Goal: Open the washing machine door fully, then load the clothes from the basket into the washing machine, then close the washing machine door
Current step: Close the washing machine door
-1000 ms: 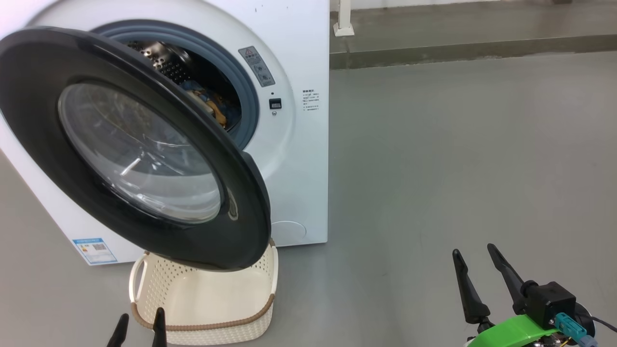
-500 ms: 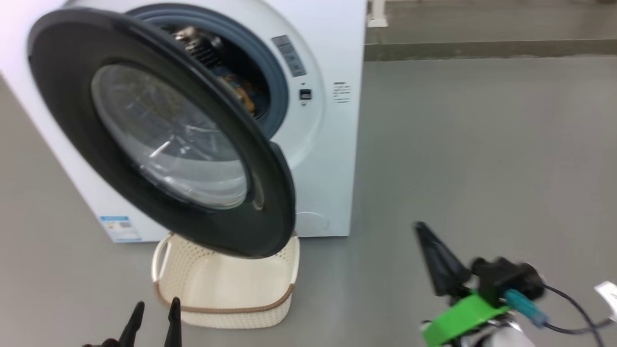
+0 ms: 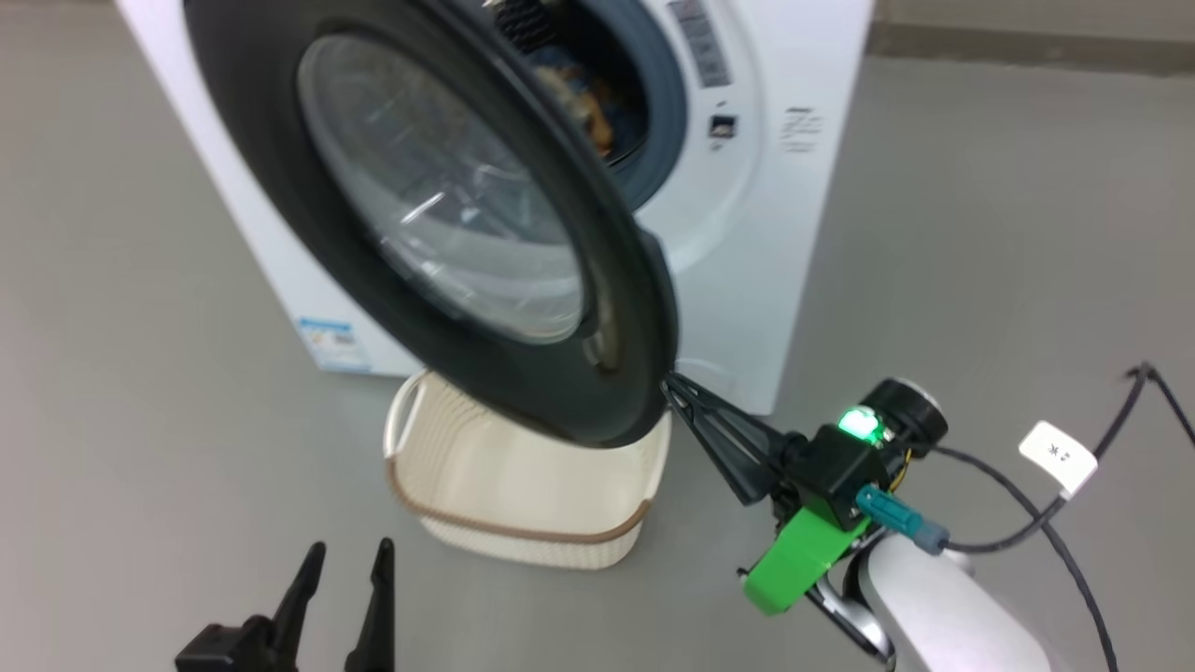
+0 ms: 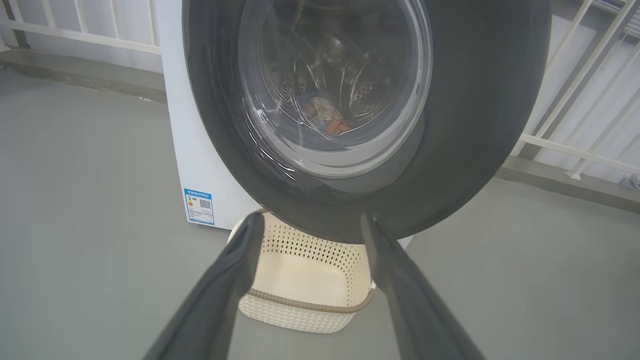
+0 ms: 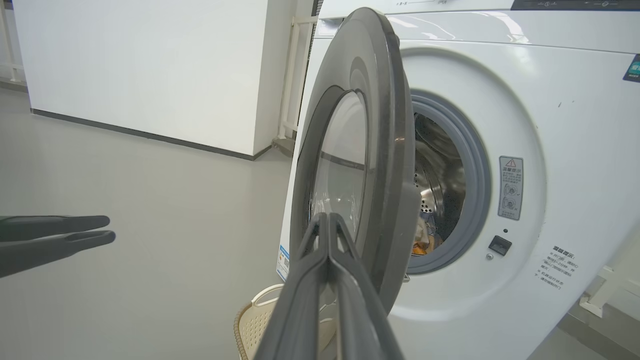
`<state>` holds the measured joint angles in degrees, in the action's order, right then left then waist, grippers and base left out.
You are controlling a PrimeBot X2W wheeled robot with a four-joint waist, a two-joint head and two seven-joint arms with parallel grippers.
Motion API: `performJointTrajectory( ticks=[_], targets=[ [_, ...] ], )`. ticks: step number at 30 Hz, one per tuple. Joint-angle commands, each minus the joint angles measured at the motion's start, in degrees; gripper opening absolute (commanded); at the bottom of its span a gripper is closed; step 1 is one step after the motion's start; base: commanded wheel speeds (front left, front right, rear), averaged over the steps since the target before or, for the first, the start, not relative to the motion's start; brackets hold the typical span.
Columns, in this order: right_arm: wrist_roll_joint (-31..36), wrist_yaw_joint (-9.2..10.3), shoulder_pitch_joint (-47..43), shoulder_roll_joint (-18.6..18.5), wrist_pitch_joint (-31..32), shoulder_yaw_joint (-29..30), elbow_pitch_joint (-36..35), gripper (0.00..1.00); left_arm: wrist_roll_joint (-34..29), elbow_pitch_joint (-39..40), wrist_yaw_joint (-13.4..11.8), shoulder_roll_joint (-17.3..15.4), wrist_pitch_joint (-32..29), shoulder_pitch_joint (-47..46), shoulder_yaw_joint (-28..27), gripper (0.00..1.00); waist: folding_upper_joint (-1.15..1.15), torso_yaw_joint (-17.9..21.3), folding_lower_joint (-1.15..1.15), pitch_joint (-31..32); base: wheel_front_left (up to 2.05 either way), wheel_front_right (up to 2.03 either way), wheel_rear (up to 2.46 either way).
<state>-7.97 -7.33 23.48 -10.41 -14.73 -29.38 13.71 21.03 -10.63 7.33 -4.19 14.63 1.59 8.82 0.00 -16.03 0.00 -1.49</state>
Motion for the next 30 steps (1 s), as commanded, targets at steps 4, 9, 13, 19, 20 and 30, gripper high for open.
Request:
performJointTrajectory(
  ticks=[4, 9, 13, 19, 20, 30],
  targets=[
    [-1.82, -0.16, 4.4, -1.29, -0.27, -3.49, 0.27, 0.0, 0.46, 0.77, 0.15, 0.16, 0.37, -3.58, -0.69, 1.0, 0.0, -5.86, 0.0, -5.09, 0.0, 0.0, 0.0],
    [-3.07, -0.16, 7.34, -3.0, -0.27, -5.53, 2.5, 0.0, 0.68, 0.59, 0.15, 0.66, 0.37, -4.75, 0.29, 1.0, 0.0, -8.25, 0.0, -6.91, 0.0, 0.0, 0.0],
    [-3.42, -0.16, 9.01, -3.75, -0.27, -5.82, 3.65, 0.0, 0.78, 0.48, 0.15, 0.94, 0.37, -5.62, 1.02, 1.0, 0.0, -9.65, 0.0, -8.26, 0.0, 0.0, 0.0],
    [-3.2, -0.16, 10.47, -4.32, -0.27, -4.76, 5.37, 0.0, 0.83, 0.35, 0.15, 1.19, 0.37, -6.53, 1.5, 1.0, 0.0, -10.7, 0.0, -10.03, 0.0, 0.0, 0.0],
    [-3.1, -0.16, 10.67, -4.33, -0.27, -4.55, 5.74, 0.0, 0.85, 0.31, 0.15, 1.22, 0.37, -6.66, 1.53, 1.0, 0.0, -10.77, 0.0, -10.32, 0.0, 0.0, 0.0],
    [-0.73, -0.16, 13.04, -4.11, -0.27, -1.31, 8.42, 0.0, 1.54, 0.33, 0.15, 1.3, 0.37, -8.19, 2.78, 1.0, 0.0, -10.68, 0.0, -13.03, 0.0, 0.0, 0.0]
  ],
)
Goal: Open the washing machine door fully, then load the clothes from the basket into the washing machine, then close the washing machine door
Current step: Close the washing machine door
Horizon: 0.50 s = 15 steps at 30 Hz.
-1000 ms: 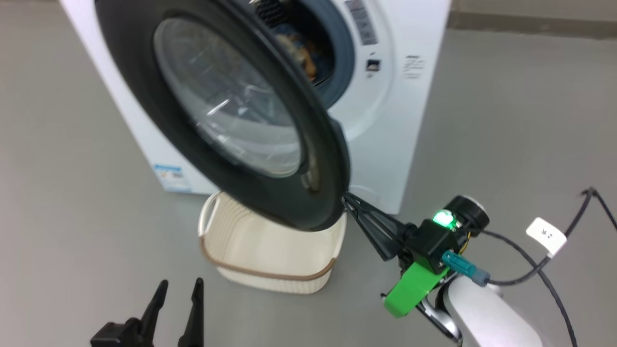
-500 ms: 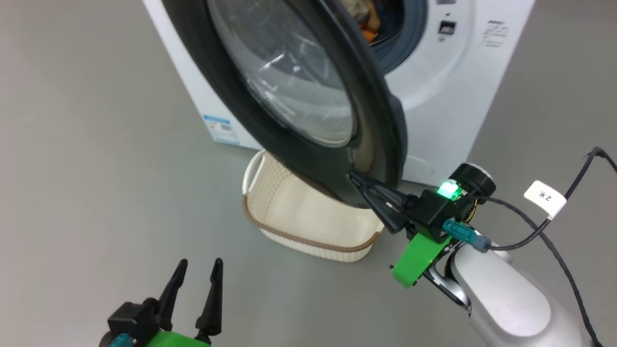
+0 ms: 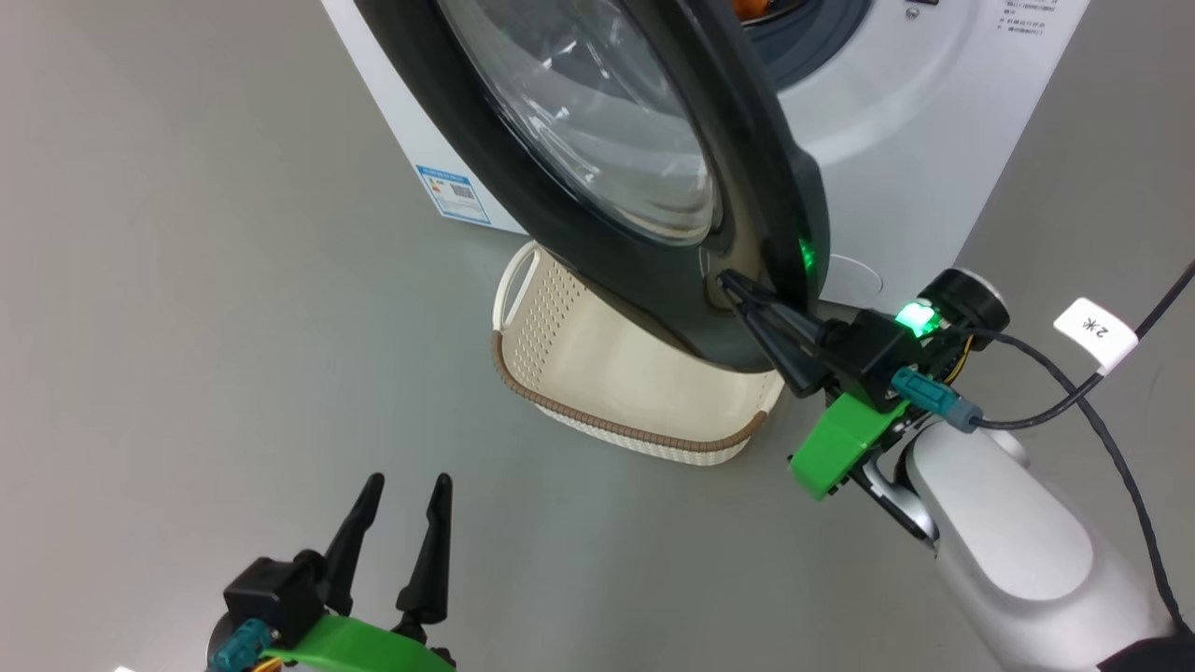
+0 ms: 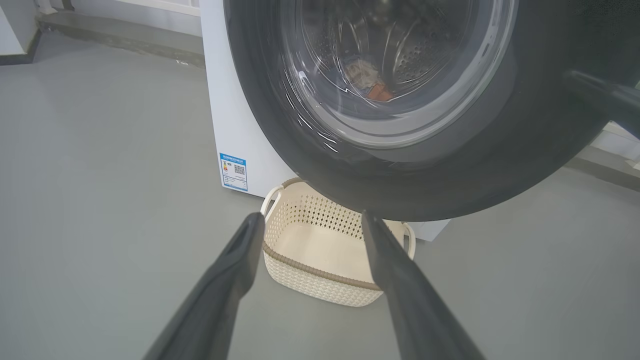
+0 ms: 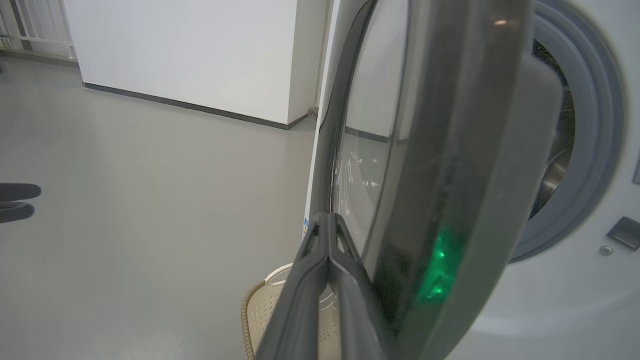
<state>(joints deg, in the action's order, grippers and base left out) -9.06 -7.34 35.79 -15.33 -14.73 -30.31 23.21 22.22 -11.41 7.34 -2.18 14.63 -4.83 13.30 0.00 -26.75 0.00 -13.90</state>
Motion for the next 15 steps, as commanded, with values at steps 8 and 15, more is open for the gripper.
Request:
performJointTrajectory(
  ticks=[8, 15],
  targets=[
    [2.42, -0.14, 3.16, -0.16, -0.27, 1.01, 0.13, 0.0, 1.89, 1.38, 0.14, -0.71, 0.37, -3.24, -0.78, 1.0, 0.0, 0.47, 0.0, -3.51, 0.0, 0.0, 0.0],
    [3.47, -0.14, 7.11, -2.24, -0.27, 1.74, 0.46, 0.0, 3.39, 1.92, 0.14, -0.7, 0.37, -4.92, 0.35, 1.0, 0.0, 0.55, 0.0, -6.91, 0.0, 0.0, 0.0]
  ],
)
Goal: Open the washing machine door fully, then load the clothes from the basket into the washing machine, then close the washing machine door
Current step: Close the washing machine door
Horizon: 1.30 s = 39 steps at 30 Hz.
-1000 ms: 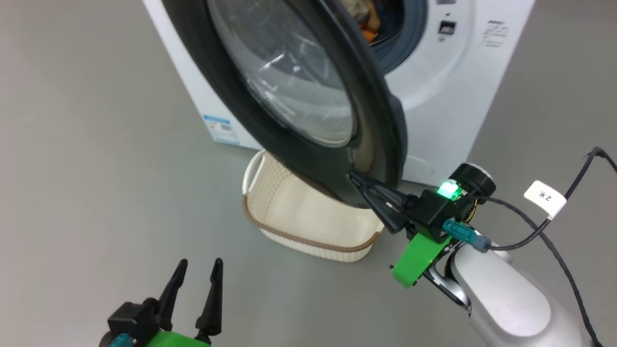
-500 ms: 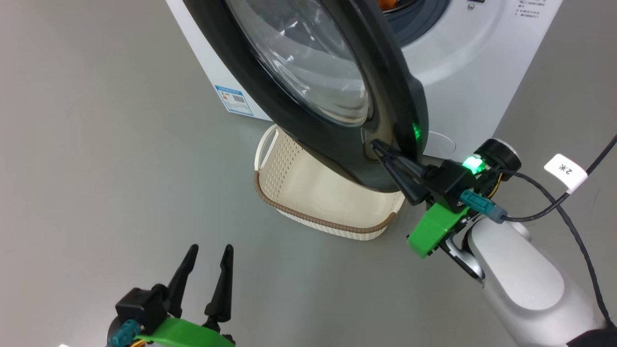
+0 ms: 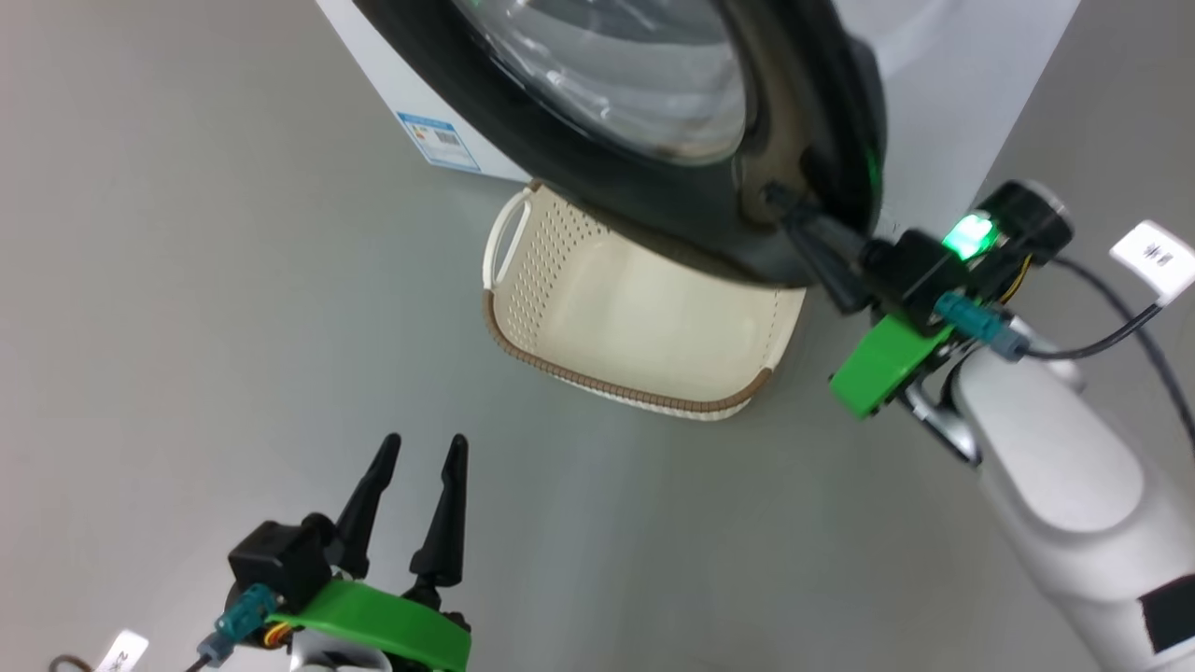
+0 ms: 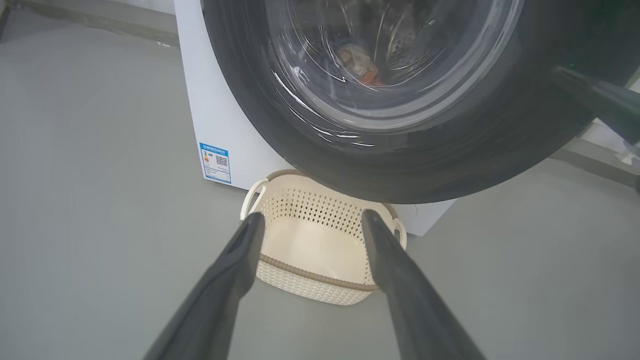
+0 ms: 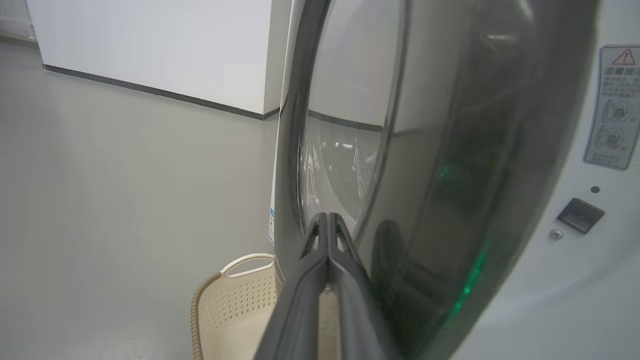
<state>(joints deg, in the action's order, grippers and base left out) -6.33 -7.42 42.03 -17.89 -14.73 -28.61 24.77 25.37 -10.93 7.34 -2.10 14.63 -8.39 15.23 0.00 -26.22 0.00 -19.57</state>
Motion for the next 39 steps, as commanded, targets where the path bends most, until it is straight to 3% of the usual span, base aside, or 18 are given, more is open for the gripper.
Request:
performJointTrajectory(
  ticks=[1, 20, 30, 39],
  targets=[
    [0.91, -0.07, 1.46, -0.02, -0.27, 0.23, -1.07, 0.0, 0.46, 1.52, 0.14, -0.78, 0.37, -1.65, -1.38, 1.0, 0.0, -0.04, 0.0, -1.72, 0.0, 0.0, 0.0],
    [4.66, -0.07, 14.0, -5.16, -0.27, 4.45, 4.07, 0.0, 6.34, 2.67, 0.14, -0.78, 0.37, -4.39, 1.01, 1.0, 0.0, -2.68, 0.0, -8.98, 0.0, 0.0, 0.0],
    [5.61, -0.07, 19.25, -5.89, -0.27, 6.26, 7.47, 0.0, 6.76, 2.82, 0.14, -0.78, 0.37, -4.77, 1.63, 1.0, 0.0, -3.27, 0.0, -10.64, 0.0, 0.0, 0.0],
    [9.0, -0.07, 24.29, -4.59, -0.27, 12.59, 11.75, 0.0, 6.58, 2.73, 0.14, -0.78, 0.37, -5.46, 2.45, 1.0, 0.0, -3.37, 0.0, -11.85, 0.0, 0.0, 0.0]
  ],
)
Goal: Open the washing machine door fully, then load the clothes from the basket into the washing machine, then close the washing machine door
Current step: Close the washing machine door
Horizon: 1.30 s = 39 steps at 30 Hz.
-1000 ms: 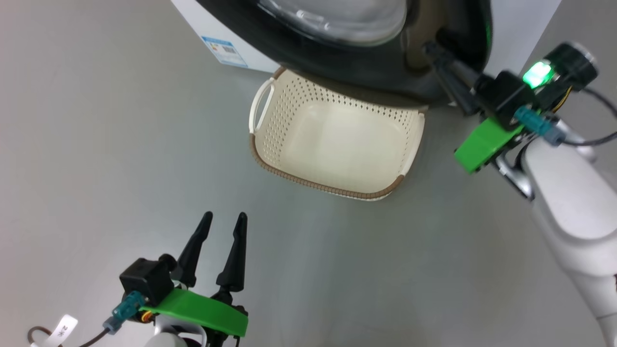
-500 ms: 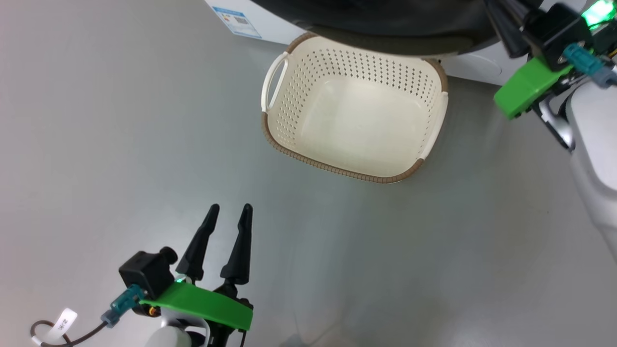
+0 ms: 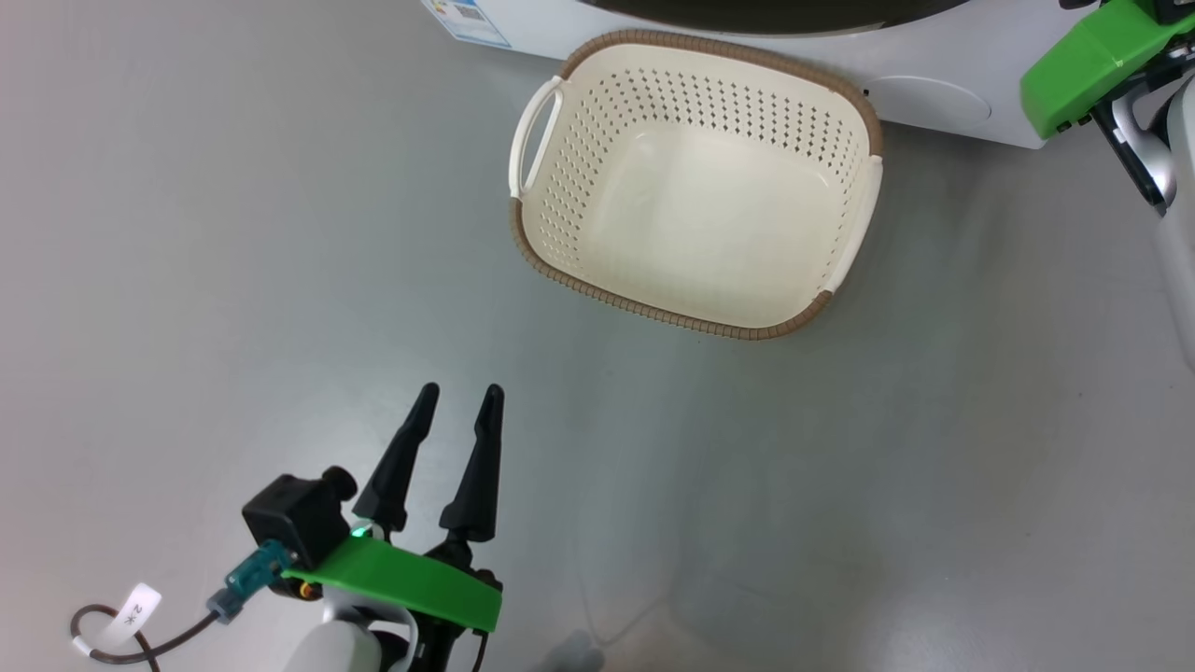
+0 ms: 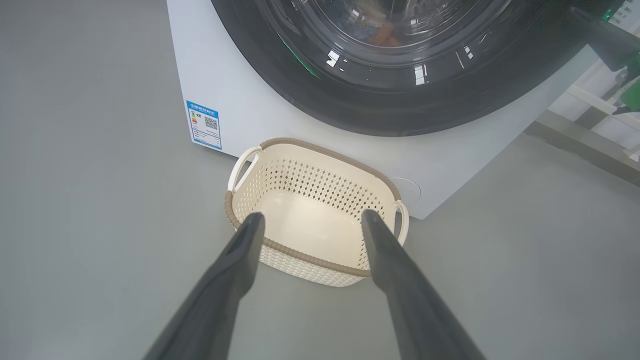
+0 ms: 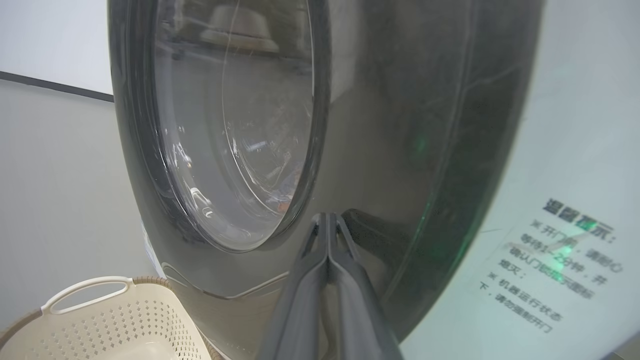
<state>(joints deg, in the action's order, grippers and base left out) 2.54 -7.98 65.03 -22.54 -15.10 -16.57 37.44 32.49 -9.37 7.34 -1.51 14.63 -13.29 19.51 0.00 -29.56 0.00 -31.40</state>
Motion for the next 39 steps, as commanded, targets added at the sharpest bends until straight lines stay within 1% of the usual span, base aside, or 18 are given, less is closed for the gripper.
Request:
performJointTrajectory(
  ticks=[1, 7, 14, 18, 21, 24, 28, 32, 33, 37, 39],
  targets=[
    [0.72, 0.49, 1.55, 0.24, 0.1, 1.27, -0.72, 0.0, -0.56, 1.22, 0.12, -1.37, 0.37, -0.62, -1.72, 1.0, 0.0, -0.08, 0.0, -0.09, 0.0, 0.0, 0.0],
    [2.83, 0.49, 1.49, 1.5, 0.1, 3.91, -0.35, 0.0, -0.46, 1.43, -0.17, -1.37, 0.37, -0.77, -1.43, 1.0, 0.0, -0.3, 0.0, -0.17, 0.0, 0.0, 0.0],
    [3.39, 0.49, 0.84, 2.48, 0.1, 4.47, -0.38, 0.0, -0.69, 1.2, -0.24, -1.37, 0.37, -0.77, -1.75, 1.0, 0.0, 0.09, 0.0, 0.42, 0.0, 0.0, 0.0],
    [2.94, 0.49, -0.37, 3.05, 0.1, 3.93, -0.47, 0.0, -1.09, 0.84, -0.23, -1.37, 0.37, -0.69, -2.11, 1.0, 0.0, 0.67, 0.0, 1.44, 0.0, 0.0, 0.0],
    [0.2, 0.49, -1.65, 4.3, 0.1, 4.49, 0.21, 0.0, -1.61, 0.56, -0.21, -1.37, 0.37, -0.54, -2.53, 1.0, 0.0, 1.31, 0.0, 2.57, 0.0, 0.0, 0.0],
    [-0.4, 0.49, -3.23, 4.67, 0.1, 4.07, -0.16, 0.0, -2.29, 0.18, -0.17, -1.37, 0.37, -0.33, -3.07, 1.0, 0.0, 2.15, 0.0, 3.95, 0.0, 0.0, 0.0],
    [-0.65, 0.49, -7.31, 5.16, 0.1, 2.52, -1.97, 0.0, -3.27, -0.4, -0.1, -1.37, 0.37, 0.17, -4.32, 1.0, 0.0, 3.57, 0.0, 6.68, 0.0, 0.0, 0.0],
    [-1.39, 0.49, -13.61, 6.17, 0.1, 1.99, -5.3, 0.0, -5.12, -1.29, 0.0, -1.37, 0.37, 1.21, -5.92, 1.0, 0.0, 5.68, 0.0, 10.48, 0.0, 0.0, 0.0],
    [-1.39, 0.49, -13.61, 6.17, 0.1, 1.99, -5.3, 0.0, -5.12, -1.29, 0.0, -1.37, 0.37, 1.21, -5.92, 1.0, 0.0, 5.68, 0.0, 10.48, 0.0, 0.0, 0.0],
    [-1.98, 0.49, -20.68, 7.42, 0.1, 3.11, -9.74, 0.0, -6.47, -1.88, 0.08, -1.37, 0.37, 2.72, -7.86, 1.0, 0.0, 8.23, 0.0, 14.92, 0.0, 0.0, 0.0],
    [-2.25, 0.49, -24.3, 8.76, 0.1, 4.7, -11.99, 0.0, -6.77, -2.36, 0.1, -1.37, 0.37, 3.67, -9.22, 1.0, 0.0, 9.85, 0.0, 17.12, 0.0, 0.0, 0.0]
  ],
)
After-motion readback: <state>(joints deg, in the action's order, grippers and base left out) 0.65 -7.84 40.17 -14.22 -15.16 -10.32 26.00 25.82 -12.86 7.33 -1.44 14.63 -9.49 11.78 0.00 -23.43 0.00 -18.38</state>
